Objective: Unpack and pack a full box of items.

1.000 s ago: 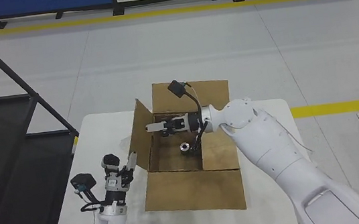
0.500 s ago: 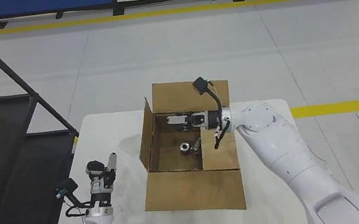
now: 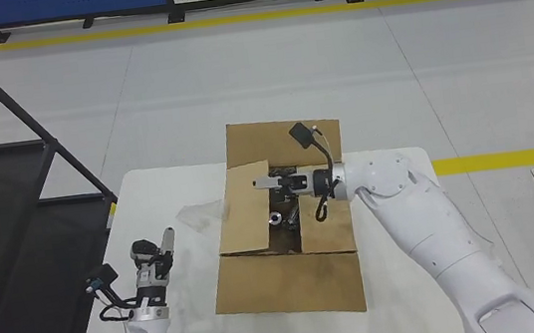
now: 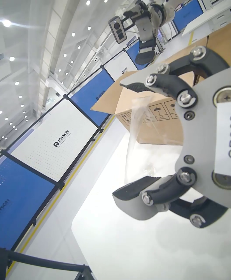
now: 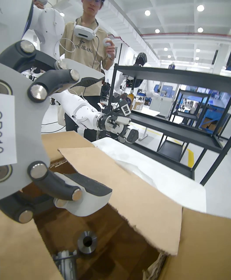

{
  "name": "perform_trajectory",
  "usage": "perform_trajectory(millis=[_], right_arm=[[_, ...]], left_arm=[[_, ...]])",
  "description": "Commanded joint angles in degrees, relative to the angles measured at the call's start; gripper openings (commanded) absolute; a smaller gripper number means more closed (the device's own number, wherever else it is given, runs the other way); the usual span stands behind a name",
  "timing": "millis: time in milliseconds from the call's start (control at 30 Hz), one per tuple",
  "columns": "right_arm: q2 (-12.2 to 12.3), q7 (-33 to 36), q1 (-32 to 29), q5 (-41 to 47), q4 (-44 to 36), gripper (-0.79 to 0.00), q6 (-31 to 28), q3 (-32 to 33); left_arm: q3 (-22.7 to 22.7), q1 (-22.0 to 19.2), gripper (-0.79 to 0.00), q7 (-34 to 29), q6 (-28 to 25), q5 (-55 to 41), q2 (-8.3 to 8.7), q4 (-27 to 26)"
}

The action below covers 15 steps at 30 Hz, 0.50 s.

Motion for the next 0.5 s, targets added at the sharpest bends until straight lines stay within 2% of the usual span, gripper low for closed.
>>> perform_trajectory(millis=[0,233,467], right_arm=[[-0.2,-0.4,0.2,-1.1,-0.1,0.000,2.4,-0.8],[-1.1,-0.1,1.2,-2.3,0.9,0.000,5.7,-2.9],[-2.1,-0.4,2.1,-2.1,2.5,0.000,5.6,-4.6]], left_arm=[[0.0,-0.6,0.000,-0.4,1.2,-0.6,-0.05,0.9],[2.3,-6.9,0.000,-1.7,8.4,-2.8,-0.80,9.7],[5.6,-15.5,0.000,-3.9,15.9,-2.6,-1.81,23.0]])
